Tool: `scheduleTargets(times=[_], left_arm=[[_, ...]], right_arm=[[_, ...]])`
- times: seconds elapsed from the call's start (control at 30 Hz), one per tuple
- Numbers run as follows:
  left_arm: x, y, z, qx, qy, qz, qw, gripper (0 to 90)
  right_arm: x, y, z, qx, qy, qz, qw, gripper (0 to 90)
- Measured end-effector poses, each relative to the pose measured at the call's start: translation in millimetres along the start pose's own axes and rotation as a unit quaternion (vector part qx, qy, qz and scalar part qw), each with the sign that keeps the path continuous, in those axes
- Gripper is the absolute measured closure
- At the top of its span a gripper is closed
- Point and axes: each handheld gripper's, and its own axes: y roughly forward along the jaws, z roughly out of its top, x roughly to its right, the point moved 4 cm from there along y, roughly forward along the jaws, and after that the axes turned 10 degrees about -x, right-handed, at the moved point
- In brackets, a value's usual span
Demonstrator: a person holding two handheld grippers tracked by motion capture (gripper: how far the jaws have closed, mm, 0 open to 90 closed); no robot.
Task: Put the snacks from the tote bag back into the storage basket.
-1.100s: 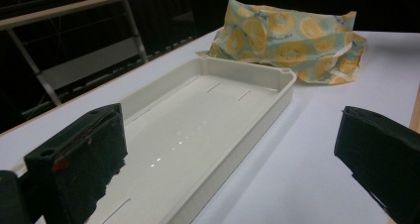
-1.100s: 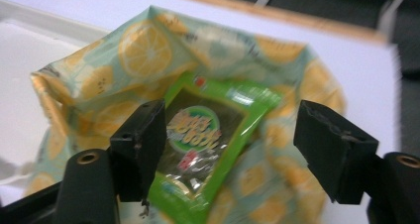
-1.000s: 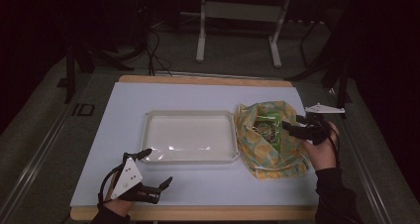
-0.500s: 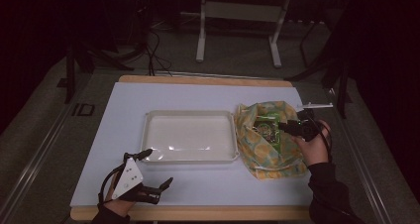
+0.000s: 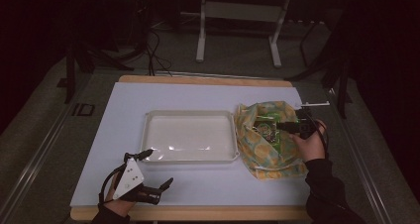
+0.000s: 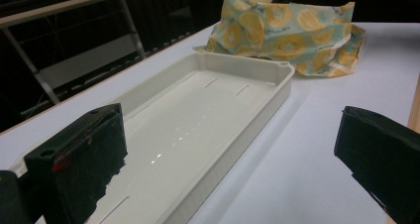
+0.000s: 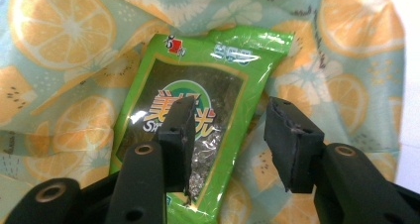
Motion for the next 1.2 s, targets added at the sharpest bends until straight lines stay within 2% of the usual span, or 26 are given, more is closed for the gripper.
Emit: scheduleTargets(times=[0.03, 0.2, 0.67, 0.9, 0.97, 1.2], left_arm=[[0.0, 0.1, 0.0, 0.000, 0.000, 0.000, 1.0000, 0.3], [0.6, 0.4, -0.1, -0.001, 0.001, -0.001, 1.0000, 0.3], [0.9, 1.4, -0.5, -0.005, 0.003, -0.001, 1.0000, 0.3], [0.9, 1.6, -0.7, -0.006, 0.003, -0.001, 1.0000, 0.3], [1.1, 1.7, -0.7, -0.007, 0.005, -0.002, 1.0000, 0.3], [1.8, 2.2, -0.8, -0.009, 0.008, -0.003, 0.9999, 0.3]], right_arm=[[2.2, 2.8, -0.4, -0.005, 0.011, 0.006, 0.9999, 56.7], [4.4, 9.7, -2.0, -0.018, 0.022, 0.023, 0.9993, 59.4], [7.1, 28.5, -6.1, -0.060, 0.039, 0.033, 0.9969, 62.3], [5.2, 38.8, -8.5, -0.088, 0.032, 0.032, 0.9951, 64.7], [4.9, 41.2, -8.7, -0.091, 0.037, 0.031, 0.9946, 66.7], [2.4, 46.2, -10.9, -0.103, 0.023, 0.022, 0.9942, 71.3]])
